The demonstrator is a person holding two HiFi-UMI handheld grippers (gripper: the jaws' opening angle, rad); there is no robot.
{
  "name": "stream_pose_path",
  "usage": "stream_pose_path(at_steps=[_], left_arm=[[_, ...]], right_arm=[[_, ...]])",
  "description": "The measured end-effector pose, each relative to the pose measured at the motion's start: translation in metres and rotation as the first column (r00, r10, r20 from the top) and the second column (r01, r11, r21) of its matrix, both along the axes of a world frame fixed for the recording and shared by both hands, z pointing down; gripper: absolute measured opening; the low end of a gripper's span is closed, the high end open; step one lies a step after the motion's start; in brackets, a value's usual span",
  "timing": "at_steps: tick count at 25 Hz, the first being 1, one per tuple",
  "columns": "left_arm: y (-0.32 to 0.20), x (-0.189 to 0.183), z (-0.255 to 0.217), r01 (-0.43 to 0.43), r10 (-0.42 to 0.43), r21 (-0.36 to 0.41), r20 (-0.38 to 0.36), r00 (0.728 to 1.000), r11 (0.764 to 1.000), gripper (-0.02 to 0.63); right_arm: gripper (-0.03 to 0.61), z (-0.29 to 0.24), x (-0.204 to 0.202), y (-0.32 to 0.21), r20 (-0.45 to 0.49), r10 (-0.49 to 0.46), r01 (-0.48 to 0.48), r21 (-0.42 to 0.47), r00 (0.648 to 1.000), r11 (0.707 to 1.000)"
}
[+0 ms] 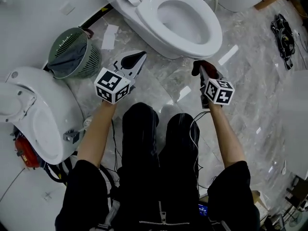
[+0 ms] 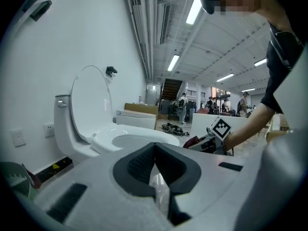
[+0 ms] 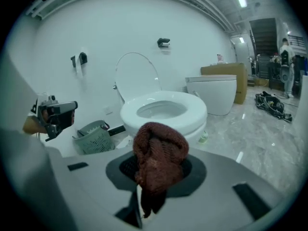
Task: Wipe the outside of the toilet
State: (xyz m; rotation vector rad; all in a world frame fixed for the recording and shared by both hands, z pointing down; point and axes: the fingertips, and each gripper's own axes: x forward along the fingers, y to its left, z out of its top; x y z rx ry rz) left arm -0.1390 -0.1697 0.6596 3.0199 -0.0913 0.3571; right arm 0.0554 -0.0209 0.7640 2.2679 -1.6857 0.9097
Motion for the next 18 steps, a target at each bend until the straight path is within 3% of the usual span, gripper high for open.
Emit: stream_pose_path(at_steps=[5, 8, 14, 18], left_arm=[[0.006, -0.005, -0.101, 0.034, -0.034, -0.046, 0.011, 0.999, 0.998, 0.003], [0.008, -0.008, -0.169, 0.027, -0.025, -0.055, 0.023, 0.999, 0.998, 0.005], [0.0, -0.014, -0.313, 0.038, -0.038, -0.042, 0.007, 0.999, 0.998, 0.005], [0.01, -0.023, -0.39, 0.006, -0.005, -0.061, 0.011, 1.0, 0.998, 0.005]], right_arm=[[0.095, -0.117, -0.041, -0.006, -0.063, -0.125, 0.123, -0.044, 0.99, 0.991], [0.097, -0.199, -0.057, -0.016, -0.084, -0.145, 0.142, -0.033, 0.986, 0.989], [0.095, -0.35, -0.075, -0.038, -0.052, -0.073, 0.073, 0.004, 0.996, 0.997], [0.092, -0.447, -0.079, -0.049, -0.112, -0.026, 0.034, 0.071, 0.993, 0.997]])
